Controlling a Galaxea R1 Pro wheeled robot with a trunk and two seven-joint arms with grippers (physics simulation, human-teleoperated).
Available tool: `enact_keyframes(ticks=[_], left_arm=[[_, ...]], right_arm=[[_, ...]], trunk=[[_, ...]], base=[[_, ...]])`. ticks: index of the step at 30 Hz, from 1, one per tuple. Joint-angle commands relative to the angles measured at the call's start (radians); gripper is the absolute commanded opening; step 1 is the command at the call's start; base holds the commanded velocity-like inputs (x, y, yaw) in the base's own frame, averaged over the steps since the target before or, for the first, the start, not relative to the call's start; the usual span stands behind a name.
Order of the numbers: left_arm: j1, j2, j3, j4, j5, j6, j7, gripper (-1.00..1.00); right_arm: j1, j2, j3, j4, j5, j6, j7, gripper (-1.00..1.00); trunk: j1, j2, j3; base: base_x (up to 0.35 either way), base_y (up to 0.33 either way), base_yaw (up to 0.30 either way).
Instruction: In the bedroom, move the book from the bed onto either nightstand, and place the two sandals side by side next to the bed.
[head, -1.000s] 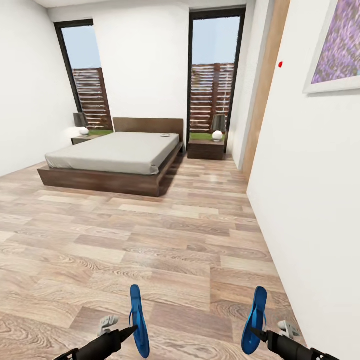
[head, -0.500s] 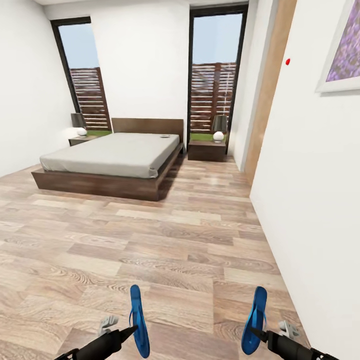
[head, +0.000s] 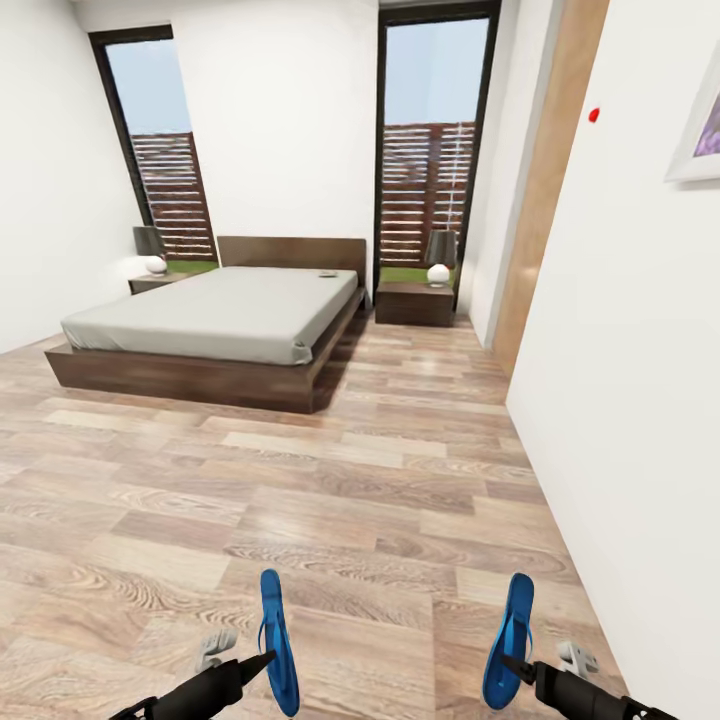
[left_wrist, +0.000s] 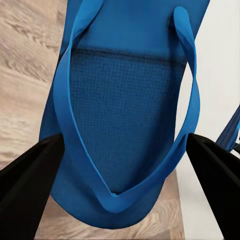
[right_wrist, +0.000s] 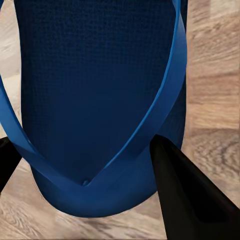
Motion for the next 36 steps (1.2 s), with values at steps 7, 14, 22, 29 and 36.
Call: enact_keyframes(ticks=[7, 14, 22, 29, 36], left_arm=[[0.0, 0.0, 0.002, 0.0, 0.008, 0.011, -0.004, -1.0], [0.0, 0.0, 0.002, 0.0, 0.008, 0.011, -0.004, -1.0], [0.0, 0.0, 0.002, 0.0, 0.008, 0.011, -0.004, -1.0], [0.0, -0.001, 0.002, 0.0, 0.008, 0.011, -0.004, -1.0], [0.0, 0.0, 0.002, 0.0, 0.008, 0.011, -0.004, -1.0]], right_arm=[[-0.001, 0.0, -0.003, 0.0, -0.01, 0.011, 0.001, -1.0], [-0.001, 0.0, -0.003, 0.0, -0.01, 0.011, 0.001, -1.0], [-0.001, 0.0, -0.003, 0.0, -0.01, 0.011, 0.001, -1.0], [-0.001, 0.0, -0.003, 0.0, -0.01, 0.011, 0.001, -1.0], [-0.001, 0.0, -0.003, 0.0, -0.01, 0.011, 0.002, -1.0]], trunk=[[0.0, 0.0, -0.001], [0.0, 0.0, -0.001], [0.0, 0.0, -0.001], [0.0, 0.0, -0.001], [0.0, 0.0, -0.001]], base=[[0.328, 0.0, -0.152], [0.171, 0.0, -0.248], [0.008, 0.0, -0.057], [0.0, 0.0, -0.117], [0.0, 0.0, -0.269]])
